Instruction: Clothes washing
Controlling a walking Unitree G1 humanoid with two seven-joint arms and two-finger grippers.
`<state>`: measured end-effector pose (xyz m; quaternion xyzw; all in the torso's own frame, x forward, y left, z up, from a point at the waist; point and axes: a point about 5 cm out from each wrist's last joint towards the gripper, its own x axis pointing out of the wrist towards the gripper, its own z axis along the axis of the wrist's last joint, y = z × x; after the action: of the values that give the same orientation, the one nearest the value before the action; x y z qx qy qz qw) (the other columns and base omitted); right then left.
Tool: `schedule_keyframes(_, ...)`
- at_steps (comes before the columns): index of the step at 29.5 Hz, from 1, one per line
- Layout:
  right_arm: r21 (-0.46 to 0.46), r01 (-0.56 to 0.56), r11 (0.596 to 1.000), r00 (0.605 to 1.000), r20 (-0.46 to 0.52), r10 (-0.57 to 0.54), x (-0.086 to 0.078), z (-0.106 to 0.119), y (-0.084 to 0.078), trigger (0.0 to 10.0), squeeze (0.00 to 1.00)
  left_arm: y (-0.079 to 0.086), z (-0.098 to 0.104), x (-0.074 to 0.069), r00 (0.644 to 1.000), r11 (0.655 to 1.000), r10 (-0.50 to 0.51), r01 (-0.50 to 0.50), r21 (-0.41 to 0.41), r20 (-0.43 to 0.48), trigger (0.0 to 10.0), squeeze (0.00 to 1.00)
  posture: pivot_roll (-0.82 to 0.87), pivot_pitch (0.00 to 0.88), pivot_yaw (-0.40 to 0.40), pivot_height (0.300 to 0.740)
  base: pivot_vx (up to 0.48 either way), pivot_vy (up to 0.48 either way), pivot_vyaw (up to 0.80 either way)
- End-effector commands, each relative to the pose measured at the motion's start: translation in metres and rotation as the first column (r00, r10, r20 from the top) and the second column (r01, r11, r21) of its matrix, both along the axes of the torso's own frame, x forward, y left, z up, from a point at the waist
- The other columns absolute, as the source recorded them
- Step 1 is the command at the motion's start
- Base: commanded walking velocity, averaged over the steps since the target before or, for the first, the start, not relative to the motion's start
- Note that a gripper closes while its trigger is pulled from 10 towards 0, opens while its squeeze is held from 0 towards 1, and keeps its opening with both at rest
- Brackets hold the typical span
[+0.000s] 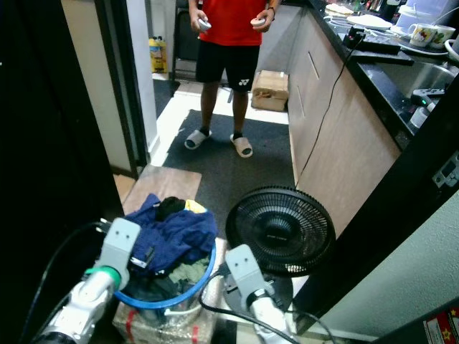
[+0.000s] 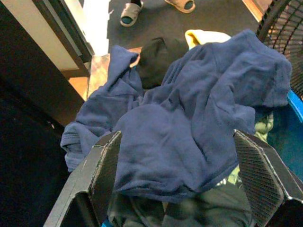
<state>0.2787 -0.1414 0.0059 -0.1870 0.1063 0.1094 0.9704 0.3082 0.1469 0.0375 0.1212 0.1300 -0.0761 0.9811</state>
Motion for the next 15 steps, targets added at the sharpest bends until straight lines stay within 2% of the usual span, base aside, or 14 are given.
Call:
schedule_keyframes(1,-0.015,-0.015,1.000,1.000,-0.012,0.015,-0.004,-0.003,-0.005,10.0,0.00,-0.006,-0.005,-0.003,1.000,1.000,0.004,-0.004,-0.018,-0.013,10.0,0.00,0.04,0.000,-0.040,0.740,0.000,0.000,0.00)
schedule_keyframes(7,-0.025,-0.023,0.999,1.000,-0.008,0.023,-0.002,-0.002,-0.007,10.0,0.00,-0.010,-0.010,-0.007,1.000,1.000,0.007,-0.007,-0.030,-0.023,10.0,0.00,0.04,0.000,-0.042,0.740,0.000,0.000,0.00)
schedule_keyframes(15,-0.008,0.003,1.000,0.999,-0.034,-0.003,-0.009,-0.009,-0.005,10.0,0.00,-0.003,-0.025,-0.018,0.997,1.000,0.003,-0.004,-0.004,-0.072,10.0,0.00,0.04,0.000,-0.021,0.740,0.000,0.000,0.00)
